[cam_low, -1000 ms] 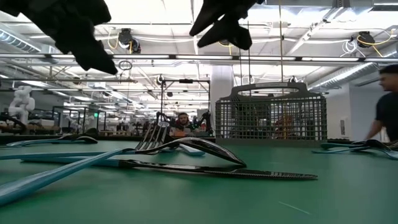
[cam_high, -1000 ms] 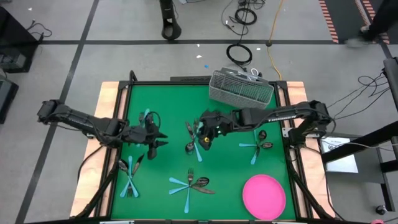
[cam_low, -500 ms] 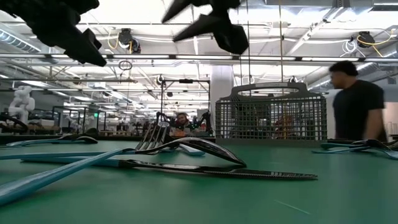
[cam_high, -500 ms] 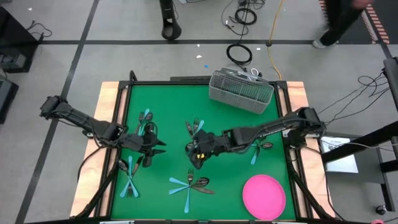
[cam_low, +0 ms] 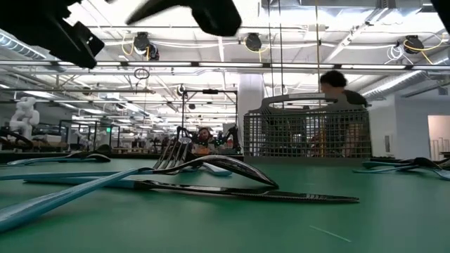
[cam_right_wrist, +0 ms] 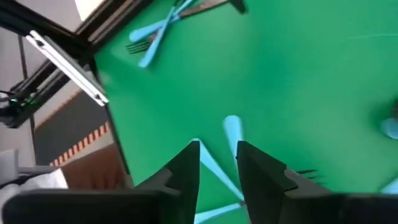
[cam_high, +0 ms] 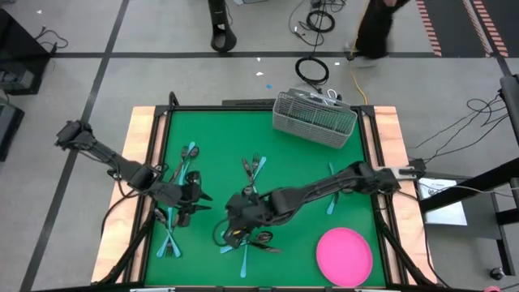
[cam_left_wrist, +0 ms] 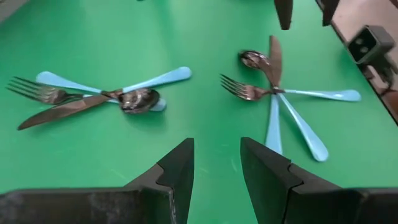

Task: Sort silverware
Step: Put the blue fork into the silverware basket

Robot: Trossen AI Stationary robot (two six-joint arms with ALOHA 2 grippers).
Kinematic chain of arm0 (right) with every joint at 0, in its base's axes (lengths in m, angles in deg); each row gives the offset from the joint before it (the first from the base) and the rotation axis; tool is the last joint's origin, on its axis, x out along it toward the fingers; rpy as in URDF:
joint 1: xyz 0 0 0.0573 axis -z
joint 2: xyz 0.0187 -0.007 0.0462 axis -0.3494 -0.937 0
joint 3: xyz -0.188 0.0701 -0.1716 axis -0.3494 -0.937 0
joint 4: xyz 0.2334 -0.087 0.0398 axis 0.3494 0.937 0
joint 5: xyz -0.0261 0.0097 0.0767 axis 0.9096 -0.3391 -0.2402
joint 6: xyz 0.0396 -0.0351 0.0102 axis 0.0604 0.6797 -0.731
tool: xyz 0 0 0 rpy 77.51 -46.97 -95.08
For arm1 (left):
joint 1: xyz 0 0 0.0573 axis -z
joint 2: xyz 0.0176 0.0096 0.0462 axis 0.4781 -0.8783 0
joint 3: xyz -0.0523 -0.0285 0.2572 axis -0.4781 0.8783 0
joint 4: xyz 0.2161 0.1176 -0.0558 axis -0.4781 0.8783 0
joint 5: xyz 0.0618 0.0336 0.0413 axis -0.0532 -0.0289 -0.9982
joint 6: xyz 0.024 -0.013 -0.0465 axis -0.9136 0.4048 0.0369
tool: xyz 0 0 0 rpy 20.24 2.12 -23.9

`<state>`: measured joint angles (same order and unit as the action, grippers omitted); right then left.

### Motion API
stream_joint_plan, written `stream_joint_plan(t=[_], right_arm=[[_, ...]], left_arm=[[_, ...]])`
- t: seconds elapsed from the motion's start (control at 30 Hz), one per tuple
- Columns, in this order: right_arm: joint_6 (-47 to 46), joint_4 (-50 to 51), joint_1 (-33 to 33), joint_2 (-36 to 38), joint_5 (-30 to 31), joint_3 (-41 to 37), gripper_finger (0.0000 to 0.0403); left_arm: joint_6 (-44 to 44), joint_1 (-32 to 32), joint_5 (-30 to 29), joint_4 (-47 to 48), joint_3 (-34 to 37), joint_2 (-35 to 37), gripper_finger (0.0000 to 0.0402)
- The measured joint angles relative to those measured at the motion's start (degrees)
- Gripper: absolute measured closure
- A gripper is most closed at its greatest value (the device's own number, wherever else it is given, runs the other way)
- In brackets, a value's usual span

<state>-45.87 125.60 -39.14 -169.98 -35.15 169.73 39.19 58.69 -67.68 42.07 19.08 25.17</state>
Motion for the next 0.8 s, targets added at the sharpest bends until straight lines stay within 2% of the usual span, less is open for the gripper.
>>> stream_joint_plan(t=[0.17, 0.6, 0.8], right_arm=[[-1.9, 5.0, -1.8, -6.8, 0.0, 10.5, 0.0313], [-21.1, 11.3, -6.0, -9.6, 1.7, 10.1, 0.0314], [-24.9, 12.2, -7.0, -11.4, 3.0, 10.1, 0.0314]], left_arm=[[0.0, 2.1, 0.0, 0.0, 0.0, 0.0, 0.0269], [-0.2, 3.8, -0.5, -0.7, 0.0, 0.0, 0.0269], [-2.1, 3.7, -0.7, -1.7, 0.0, -0.3, 0.0269]])
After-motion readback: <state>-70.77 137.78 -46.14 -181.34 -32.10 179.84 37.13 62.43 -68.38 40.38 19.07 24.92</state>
